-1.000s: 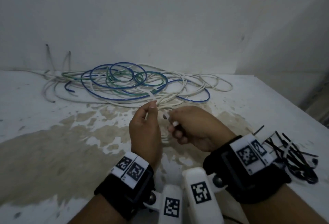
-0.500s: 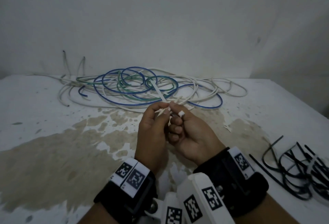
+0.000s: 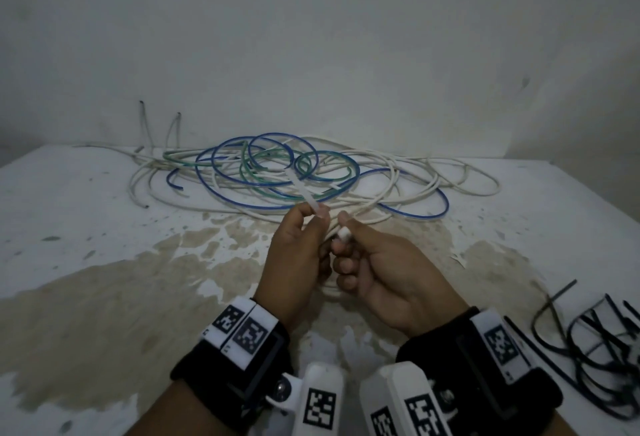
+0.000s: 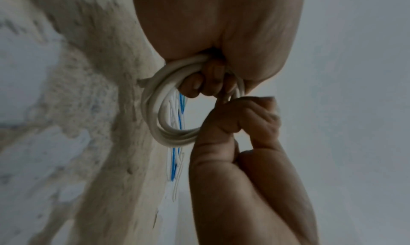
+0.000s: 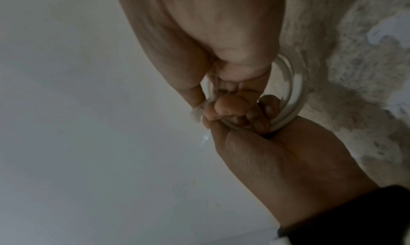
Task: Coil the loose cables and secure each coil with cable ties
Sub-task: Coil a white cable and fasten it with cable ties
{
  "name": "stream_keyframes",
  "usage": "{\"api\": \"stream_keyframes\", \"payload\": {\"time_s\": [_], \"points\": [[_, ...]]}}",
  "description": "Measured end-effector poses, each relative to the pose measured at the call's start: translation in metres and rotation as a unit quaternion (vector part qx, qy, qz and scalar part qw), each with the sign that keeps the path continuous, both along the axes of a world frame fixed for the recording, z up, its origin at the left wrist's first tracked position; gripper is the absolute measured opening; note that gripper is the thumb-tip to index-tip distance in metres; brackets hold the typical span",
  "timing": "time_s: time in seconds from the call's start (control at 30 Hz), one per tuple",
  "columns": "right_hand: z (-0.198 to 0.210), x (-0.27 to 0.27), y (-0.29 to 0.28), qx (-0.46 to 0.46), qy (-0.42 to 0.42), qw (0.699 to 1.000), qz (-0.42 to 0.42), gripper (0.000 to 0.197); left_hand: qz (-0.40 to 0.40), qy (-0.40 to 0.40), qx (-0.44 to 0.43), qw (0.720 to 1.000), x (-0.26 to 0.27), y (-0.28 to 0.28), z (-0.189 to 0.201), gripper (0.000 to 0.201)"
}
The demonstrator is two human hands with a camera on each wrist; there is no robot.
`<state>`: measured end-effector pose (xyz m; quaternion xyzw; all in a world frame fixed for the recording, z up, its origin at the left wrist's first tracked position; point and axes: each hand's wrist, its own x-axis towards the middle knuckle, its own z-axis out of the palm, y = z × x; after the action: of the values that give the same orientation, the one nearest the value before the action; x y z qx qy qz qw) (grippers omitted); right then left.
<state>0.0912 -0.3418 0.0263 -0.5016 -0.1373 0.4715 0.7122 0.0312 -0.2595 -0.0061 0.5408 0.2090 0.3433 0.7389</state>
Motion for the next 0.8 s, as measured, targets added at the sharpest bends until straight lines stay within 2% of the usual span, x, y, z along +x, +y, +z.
{"api": "stream_keyframes", "payload": {"time_s": [0.17,0.27,0.37,0.5,0.57,0.67,0.8], "points": [[-0.002,0.001,-0.003,-0.01,-0.06,0.998,-0.012,0.028,0.042,0.033,0.006,0.999,-0.002,0.01,-0.009,0.019],[-0.001,0.0,-0.006,-0.013,-0.141,0.99,0.002,0.014,0.04,0.042,-0.032,0.998,-0.005,0.012,-0.007,0.021],[-0.004,0.001,-0.009,-0.044,-0.273,0.961,-0.007,0.018,0.048,0.068,-0.017,0.996,-0.007,0.01,-0.005,0.017],[-0.005,0.008,-0.014,-0.025,-0.405,0.91,-0.08,0.014,0.068,0.092,0.061,0.992,-0.008,0.01,-0.003,0.02],[-0.006,0.009,-0.014,-0.017,-0.411,0.906,-0.093,0.012,0.071,0.081,0.089,0.99,-0.008,0.01,-0.003,0.024],[-0.009,0.005,-0.01,-0.01,-0.387,0.918,-0.092,0.012,0.073,0.066,0.108,0.989,-0.007,0.01,-0.005,0.032],[-0.009,0.004,-0.007,0.024,-0.344,0.936,-0.067,0.022,0.097,0.089,0.118,0.984,-0.007,0.012,-0.007,0.011]]}}
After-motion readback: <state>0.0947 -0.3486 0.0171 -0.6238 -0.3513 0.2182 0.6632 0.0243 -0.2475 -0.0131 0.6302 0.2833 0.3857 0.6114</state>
